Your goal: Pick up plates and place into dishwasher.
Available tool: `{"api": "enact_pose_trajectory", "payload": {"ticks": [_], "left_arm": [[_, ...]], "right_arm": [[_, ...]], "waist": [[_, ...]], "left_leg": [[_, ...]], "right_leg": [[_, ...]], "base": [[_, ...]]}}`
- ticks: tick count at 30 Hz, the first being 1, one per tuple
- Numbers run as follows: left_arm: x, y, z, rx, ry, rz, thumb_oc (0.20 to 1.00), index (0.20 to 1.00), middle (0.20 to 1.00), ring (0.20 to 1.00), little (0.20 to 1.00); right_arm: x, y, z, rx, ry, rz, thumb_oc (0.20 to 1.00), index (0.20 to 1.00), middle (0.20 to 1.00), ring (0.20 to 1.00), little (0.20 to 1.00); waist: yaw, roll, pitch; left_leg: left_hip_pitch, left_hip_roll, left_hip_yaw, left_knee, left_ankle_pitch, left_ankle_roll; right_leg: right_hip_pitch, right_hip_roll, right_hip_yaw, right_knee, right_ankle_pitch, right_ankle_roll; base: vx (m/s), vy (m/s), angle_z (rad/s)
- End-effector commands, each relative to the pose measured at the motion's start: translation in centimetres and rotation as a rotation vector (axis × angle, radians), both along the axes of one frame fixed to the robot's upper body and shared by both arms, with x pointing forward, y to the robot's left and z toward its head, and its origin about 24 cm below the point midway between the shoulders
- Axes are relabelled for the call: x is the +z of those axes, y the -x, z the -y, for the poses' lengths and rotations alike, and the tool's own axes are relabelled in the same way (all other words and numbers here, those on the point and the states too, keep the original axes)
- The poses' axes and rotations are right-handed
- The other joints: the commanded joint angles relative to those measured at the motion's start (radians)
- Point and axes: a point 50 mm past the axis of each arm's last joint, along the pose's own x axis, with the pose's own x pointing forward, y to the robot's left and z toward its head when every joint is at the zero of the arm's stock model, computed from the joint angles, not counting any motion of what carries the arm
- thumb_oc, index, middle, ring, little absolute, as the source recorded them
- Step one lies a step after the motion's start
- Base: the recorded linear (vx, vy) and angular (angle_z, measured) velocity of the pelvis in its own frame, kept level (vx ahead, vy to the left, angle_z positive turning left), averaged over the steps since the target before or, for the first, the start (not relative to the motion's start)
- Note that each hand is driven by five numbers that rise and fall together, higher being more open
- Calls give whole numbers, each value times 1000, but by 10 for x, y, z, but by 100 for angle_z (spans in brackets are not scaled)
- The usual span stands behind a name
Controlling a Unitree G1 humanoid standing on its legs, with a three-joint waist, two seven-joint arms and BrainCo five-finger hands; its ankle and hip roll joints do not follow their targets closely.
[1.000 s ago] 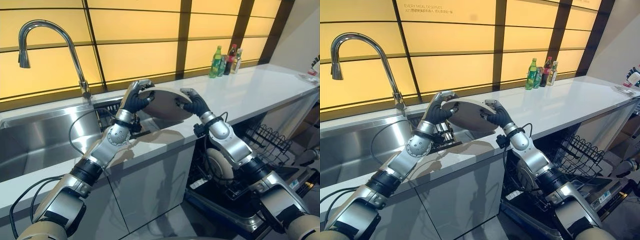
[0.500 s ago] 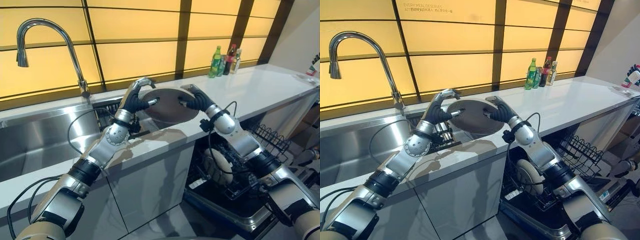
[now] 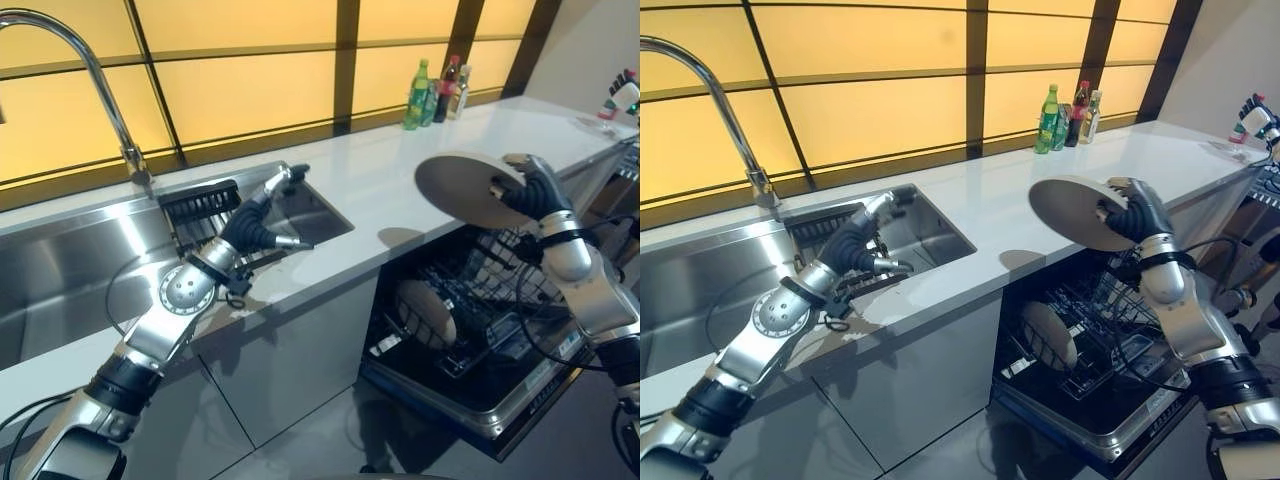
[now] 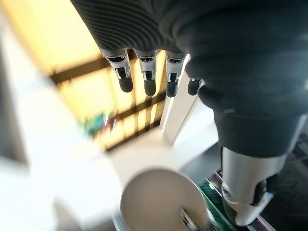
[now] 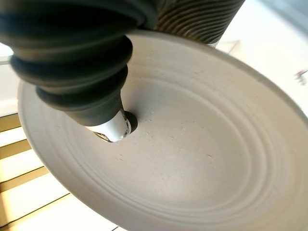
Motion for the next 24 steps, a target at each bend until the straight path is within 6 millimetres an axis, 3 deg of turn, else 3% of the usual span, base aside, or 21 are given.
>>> {"api": "enact_pose_trajectory", "payload": {"ticks": [1, 13, 24], "left_arm": [[7, 5, -3, -56, 128, -21, 1000, 1000, 1000, 1000, 1000], [-8, 14, 8, -109, 145, -115, 1000, 1000, 1000, 1000, 1000], [-1, 24, 18, -245, 181, -123, 1000, 1000, 1000, 1000, 1000]], "right_arm": [[37, 5, 12, -62, 79, 153, 200, 200, 200, 200, 200], [16, -6, 68, -377, 30, 60, 200, 200, 200, 200, 200], [37, -16, 94, -551, 11, 67, 200, 200, 200, 200, 200]], "waist": [[6, 7, 20], [49, 34, 148], [77, 89, 250]], "left_leg": [[27, -70, 25, 8, -117, 67], [-70, -70, 5, 14, -94, 62], [-168, -75, -1, 16, -59, 50]], "right_leg": [[52, 15, 12, 20, -82, 65], [-21, 9, -11, 21, -70, 64], [-106, -3, -55, 21, -52, 54]], "base": [[-41, -41, -15], [-97, -60, -2], [-67, -41, 9]]}}
